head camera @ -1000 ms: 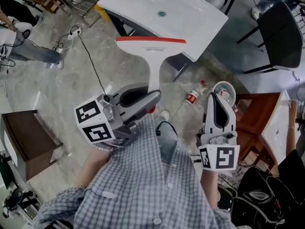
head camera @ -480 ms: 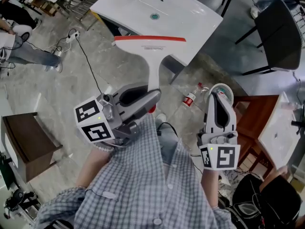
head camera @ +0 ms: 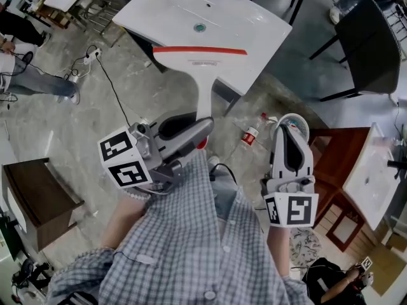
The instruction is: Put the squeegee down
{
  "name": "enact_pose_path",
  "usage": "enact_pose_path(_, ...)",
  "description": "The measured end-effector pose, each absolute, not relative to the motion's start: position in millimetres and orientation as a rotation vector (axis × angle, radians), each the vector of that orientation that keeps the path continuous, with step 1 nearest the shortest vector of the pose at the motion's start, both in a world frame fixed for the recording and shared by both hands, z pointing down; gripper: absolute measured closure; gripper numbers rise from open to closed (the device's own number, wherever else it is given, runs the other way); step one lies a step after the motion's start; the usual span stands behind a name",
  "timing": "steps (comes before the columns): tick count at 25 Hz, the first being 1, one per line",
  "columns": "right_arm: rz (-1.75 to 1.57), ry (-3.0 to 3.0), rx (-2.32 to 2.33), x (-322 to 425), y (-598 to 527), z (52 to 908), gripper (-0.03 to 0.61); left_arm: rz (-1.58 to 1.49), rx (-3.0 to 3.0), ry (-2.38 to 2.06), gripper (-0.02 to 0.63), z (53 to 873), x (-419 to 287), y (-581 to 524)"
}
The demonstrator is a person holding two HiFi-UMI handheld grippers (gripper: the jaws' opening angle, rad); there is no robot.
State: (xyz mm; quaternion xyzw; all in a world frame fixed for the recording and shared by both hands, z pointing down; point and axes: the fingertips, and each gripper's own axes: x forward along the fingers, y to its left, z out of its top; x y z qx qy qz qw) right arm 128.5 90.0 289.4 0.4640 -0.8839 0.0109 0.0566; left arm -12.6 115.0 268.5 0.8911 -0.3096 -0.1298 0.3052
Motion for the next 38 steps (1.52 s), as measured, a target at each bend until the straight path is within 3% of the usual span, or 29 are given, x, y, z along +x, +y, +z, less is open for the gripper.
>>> enact_pose_path(38,0.045,-2.414,1.756,46,-27,295,0.569,-0.245,2.401,-0.429,0.555,276,-94,-43)
